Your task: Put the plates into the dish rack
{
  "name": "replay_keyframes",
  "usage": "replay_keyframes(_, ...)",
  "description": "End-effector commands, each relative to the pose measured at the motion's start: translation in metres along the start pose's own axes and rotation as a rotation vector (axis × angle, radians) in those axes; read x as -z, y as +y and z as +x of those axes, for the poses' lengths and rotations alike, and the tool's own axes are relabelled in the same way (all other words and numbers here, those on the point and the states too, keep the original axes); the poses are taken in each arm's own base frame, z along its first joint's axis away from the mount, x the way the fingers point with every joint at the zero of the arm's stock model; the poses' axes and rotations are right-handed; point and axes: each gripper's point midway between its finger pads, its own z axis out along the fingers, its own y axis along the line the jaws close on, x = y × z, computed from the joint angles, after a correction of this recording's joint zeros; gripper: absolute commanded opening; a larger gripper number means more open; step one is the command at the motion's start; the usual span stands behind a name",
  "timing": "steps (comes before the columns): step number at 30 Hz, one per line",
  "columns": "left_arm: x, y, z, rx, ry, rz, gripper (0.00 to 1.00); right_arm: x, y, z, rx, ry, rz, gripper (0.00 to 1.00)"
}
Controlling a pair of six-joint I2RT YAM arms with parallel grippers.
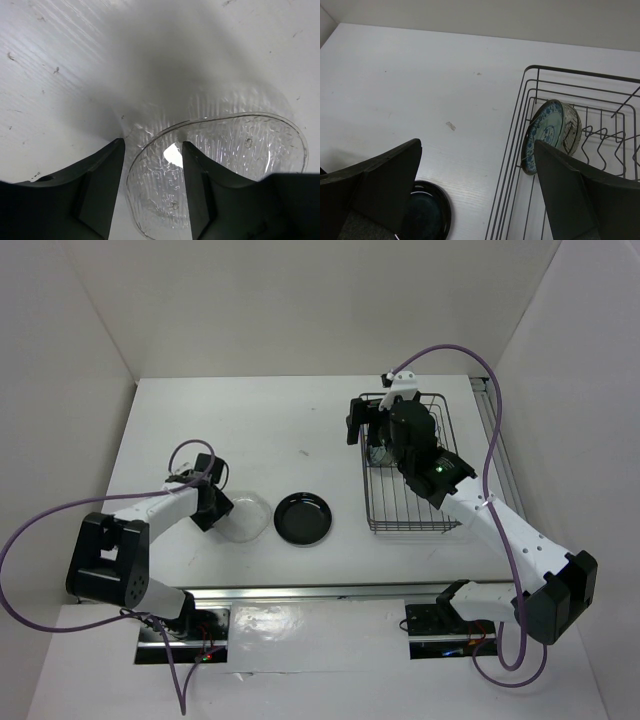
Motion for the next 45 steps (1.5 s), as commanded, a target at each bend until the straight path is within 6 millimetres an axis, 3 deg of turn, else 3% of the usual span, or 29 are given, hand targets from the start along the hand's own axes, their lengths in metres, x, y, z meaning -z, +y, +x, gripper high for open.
replay_keyframes(1,-0.003,-0.004,0.006,-0.028,0.011,0.018,0.6,0.009,0.008,-0.022,-0.015,-0.079,-0.029,1.0)
replay_keyframes(4,-0.007,-0.005,0.01,-0.031,0.019,0.011,0.49,0.009,0.008,-0.022,-0.015,-0.079,-0.029,1.0)
replay_keyframes(6,-0.007,-0.005,0.009,-0.022,0.012,0.005,0.3,0.009,0.008,-0.022,-0.015,-0.079,-0.029,1.0)
replay_keyframes(7,-0.007,-0.005,0.009,-0.022,0.012,0.005,0.16,0.009,0.008,-0.022,-0.015,-0.079,-0.029,1.0)
replay_keyframes(9,-0.007,0.001,0.008,-0.012,-0.003,-0.013,0.01,0.009,0.01,-0.022,-0.015,-0.077,-0.039,1.0)
replay_keyframes(13,0.004,0.008,-0.003,-0.001,-0.05,-0.049,0.0,0.009,0.012,-0.024,-0.017,-0.084,-0.051,1.0)
replay_keyframes(15,0.02,0.01,-0.017,0.012,-0.105,-0.039,0.0,0.006,0.014,-0.019,-0.014,-0.074,-0.058,1.0)
replay_keyframes(17,0.04,-0.001,-0.029,0.016,-0.159,0.032,0.0,0.004,0.027,-0.019,-0.016,-0.077,-0.122,1.0)
replay_keyframes(18,0.052,-0.014,-0.04,-0.019,-0.199,0.116,0.0,0.001,0.033,-0.007,0.001,-0.053,-0.161,1.0)
replay_keyframes(19,0.078,-0.028,-0.052,-0.025,-0.262,0.231,0.0,0.004,0.052,-0.004,0.015,-0.045,-0.274,1.0)
replay_keyframes(20,0.093,-0.039,-0.055,-0.058,-0.293,0.315,0.0,0.006,0.063,-0.009,0.009,-0.079,-0.338,1.0)
replay_keyframes(21,0.113,-0.06,-0.059,-0.115,-0.325,0.458,0.0,0.007,0.072,0.0,0.012,-0.069,-0.395,1.0)
replay_keyframes(22,0.139,-0.07,-0.064,-0.128,-0.37,0.576,0.0,0.016,0.092,-0.004,0.015,-0.093,-0.521,1.0)
replay_keyframes(26,0.191,-0.107,-0.043,-0.285,-0.385,0.89,0.0,0.019,0.126,0.012,0.043,-0.048,-0.722,1.0)
replay_keyframes(31,0.212,-0.126,-0.021,-0.396,-0.356,1.046,0.0,0.015,0.144,0.023,0.049,-0.015,-0.783,1.0)
replay_keyframes(37,0.219,-0.132,-0.016,-0.423,-0.363,1.121,0.0,0.015,0.161,0.05,0.069,0.068,-0.799,0.94)
replay_keyframes(42,0.232,-0.128,-0.017,-0.421,-0.397,1.162,0.0,0.009,0.165,0.069,0.076,0.121,-0.787,0.81)
replay_keyframes(45,0.233,-0.127,-0.016,-0.411,-0.4,1.172,0.0,0.009,0.173,0.078,0.081,0.146,-0.802,0.67)
